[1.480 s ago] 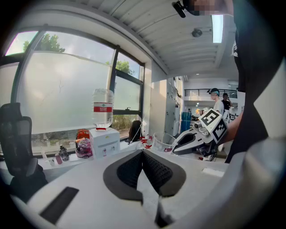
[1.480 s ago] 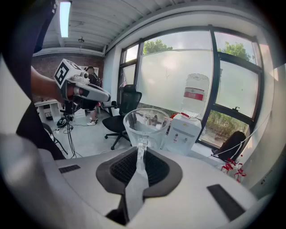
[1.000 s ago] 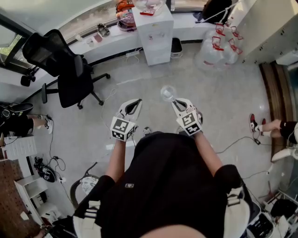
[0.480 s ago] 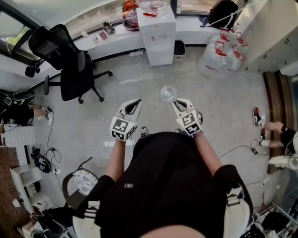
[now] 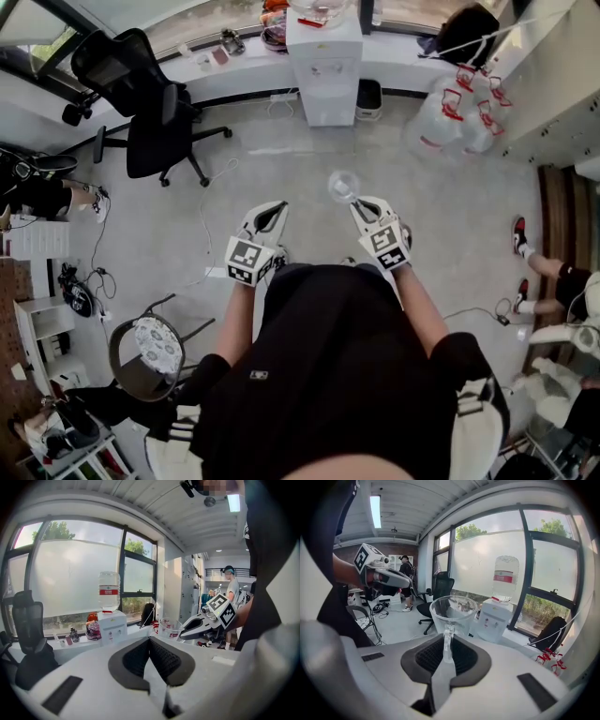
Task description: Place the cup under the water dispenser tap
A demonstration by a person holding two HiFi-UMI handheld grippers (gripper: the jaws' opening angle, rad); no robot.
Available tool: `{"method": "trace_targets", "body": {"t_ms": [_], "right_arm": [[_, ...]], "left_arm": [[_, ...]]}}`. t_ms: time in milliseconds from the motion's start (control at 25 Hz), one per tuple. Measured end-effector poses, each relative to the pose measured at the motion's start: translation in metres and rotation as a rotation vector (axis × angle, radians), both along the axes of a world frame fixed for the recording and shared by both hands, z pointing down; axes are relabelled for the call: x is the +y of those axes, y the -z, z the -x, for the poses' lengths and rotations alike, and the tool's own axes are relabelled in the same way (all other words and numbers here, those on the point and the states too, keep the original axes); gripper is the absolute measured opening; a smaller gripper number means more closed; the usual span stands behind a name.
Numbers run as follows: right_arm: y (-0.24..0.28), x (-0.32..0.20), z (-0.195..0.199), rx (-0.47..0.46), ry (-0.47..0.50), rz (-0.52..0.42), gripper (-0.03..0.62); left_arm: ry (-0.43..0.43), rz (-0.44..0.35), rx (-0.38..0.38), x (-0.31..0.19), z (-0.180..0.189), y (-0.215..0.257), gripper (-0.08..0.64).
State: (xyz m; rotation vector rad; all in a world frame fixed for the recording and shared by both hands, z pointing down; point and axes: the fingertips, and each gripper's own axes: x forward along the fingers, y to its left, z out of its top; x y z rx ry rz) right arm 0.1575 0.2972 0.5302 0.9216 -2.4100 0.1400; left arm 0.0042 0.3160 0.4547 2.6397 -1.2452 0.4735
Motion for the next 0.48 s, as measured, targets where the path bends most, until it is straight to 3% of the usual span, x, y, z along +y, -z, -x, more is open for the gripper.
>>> {"method": "trace_targets", "body": {"t_ms": [480], "right_arm": [[-0.009,-0.007,-0.034,-0.003,0.020,0.012,0.026]], "left_arm": [[0.004,0.011,-0.016,-0.006,-0.037,-0.006,0.000]]}}
